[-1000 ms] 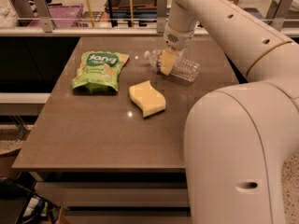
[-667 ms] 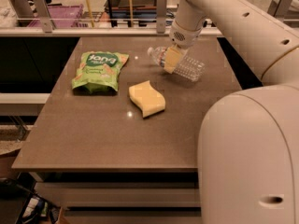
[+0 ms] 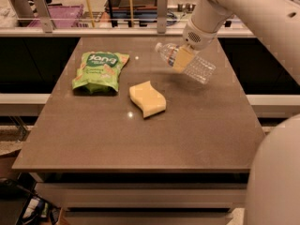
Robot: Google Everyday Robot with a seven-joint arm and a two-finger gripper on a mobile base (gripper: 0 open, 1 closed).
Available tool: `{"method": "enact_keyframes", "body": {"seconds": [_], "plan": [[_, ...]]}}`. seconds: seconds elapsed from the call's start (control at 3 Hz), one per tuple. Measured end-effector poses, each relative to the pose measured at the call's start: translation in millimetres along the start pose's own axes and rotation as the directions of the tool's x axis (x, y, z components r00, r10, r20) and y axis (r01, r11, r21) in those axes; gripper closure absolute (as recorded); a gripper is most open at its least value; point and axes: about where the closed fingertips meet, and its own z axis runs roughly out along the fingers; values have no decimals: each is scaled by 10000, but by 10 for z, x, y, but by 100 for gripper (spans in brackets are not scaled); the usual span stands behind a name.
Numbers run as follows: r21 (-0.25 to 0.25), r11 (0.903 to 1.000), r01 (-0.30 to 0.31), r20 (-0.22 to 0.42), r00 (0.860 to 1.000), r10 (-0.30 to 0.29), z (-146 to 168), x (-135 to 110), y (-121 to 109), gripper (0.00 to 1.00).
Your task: Place water bottle upright
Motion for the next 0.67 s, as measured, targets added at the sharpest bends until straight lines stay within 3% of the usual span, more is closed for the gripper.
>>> {"method": "enact_keyframes", "body": {"seconds": [0.33, 0.67], "plan": [[441, 9989, -154, 820, 9966, 118, -201, 143, 56, 100], [1013, 9945, -253, 2083, 9781, 37, -421, 169, 18, 100]]}}
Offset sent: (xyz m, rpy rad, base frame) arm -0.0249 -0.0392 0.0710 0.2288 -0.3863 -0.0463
